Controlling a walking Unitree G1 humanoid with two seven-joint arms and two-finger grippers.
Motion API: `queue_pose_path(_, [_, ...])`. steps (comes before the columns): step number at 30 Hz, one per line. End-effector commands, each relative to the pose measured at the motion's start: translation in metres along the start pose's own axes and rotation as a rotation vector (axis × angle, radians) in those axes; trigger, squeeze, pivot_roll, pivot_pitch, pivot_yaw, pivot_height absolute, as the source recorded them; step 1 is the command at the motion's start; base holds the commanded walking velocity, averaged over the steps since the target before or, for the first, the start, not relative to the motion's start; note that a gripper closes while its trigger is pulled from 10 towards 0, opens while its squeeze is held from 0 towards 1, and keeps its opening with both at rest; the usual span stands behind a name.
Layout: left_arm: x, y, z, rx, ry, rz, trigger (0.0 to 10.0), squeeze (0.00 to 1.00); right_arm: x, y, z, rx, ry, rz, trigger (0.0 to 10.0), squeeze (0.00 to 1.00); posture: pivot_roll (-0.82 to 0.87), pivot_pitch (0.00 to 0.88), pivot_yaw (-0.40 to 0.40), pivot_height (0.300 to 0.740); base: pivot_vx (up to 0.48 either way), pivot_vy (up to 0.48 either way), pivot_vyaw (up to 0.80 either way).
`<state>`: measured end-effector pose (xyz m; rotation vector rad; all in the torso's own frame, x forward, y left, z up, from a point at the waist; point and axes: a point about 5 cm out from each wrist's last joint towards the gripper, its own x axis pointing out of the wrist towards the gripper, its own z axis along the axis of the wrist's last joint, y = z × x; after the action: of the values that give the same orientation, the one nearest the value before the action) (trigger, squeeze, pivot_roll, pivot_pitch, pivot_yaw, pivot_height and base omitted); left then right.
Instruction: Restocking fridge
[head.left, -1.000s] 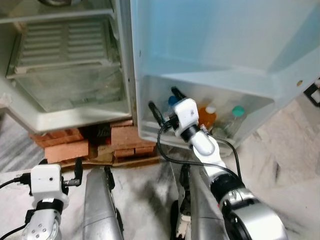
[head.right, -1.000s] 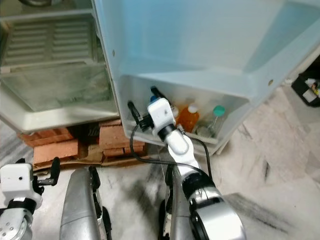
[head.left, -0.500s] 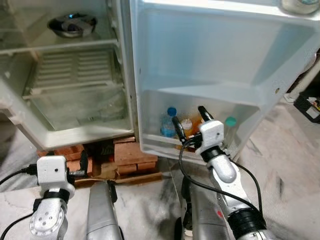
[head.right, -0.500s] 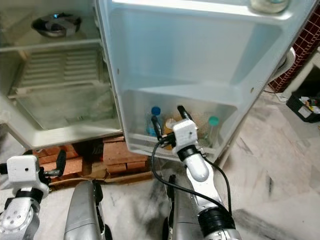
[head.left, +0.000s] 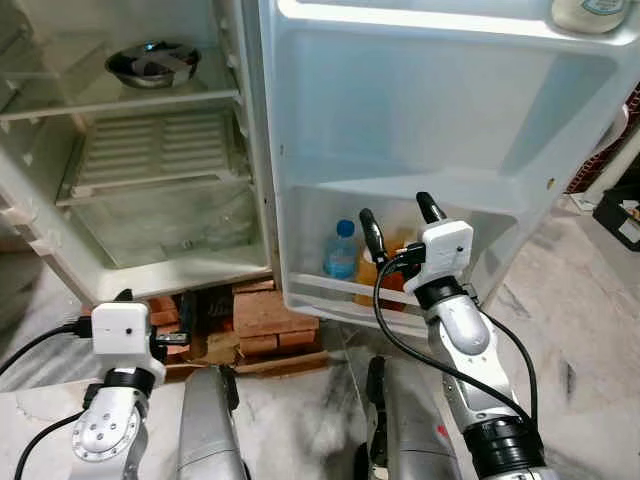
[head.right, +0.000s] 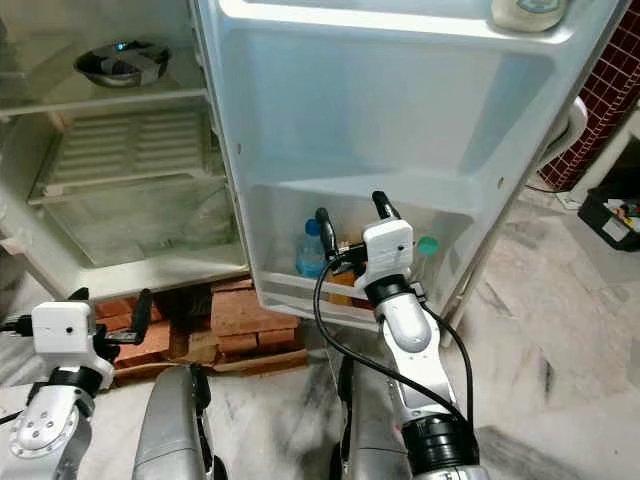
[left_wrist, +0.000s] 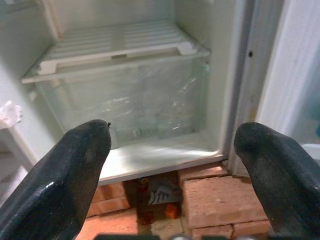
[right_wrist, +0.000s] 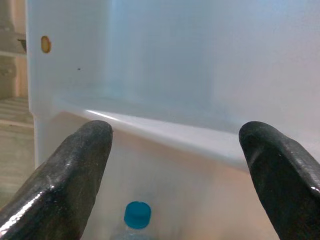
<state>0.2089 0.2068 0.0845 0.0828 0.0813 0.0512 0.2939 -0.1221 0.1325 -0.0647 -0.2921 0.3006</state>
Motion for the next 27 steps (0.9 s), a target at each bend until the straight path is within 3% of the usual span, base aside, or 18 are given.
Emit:
queue_pose_path(1, [0.002,-0.003,0.002,0.001,-0.010,-0.012,10.0,0.00,0.001,-0.005,0.005,-0.002,-0.008,-0.019,10.0,0.00,0.04,0.000,0.000,0.566,0.000,0.000,0.00])
queue_pose_path(19, [0.005,-0.010,0.001,0.035,-0.013,0.005,10.0,0.00,-0.008,-0.002,0.001,0.020,0.058,-0.001,10.0,0.00,0.05,0.000,-0.015,0.696,0.000,0.000,0.00])
queue_pose_path(27, [0.005,-0.012,-0.002,0.035,0.012,0.020,10.0,0.00,-0.014,0.004,-0.014,0.015,0.175,-0.008,10.0,0.00,0.05,0.000,-0.021,0.711,0.000,0.000,0.00])
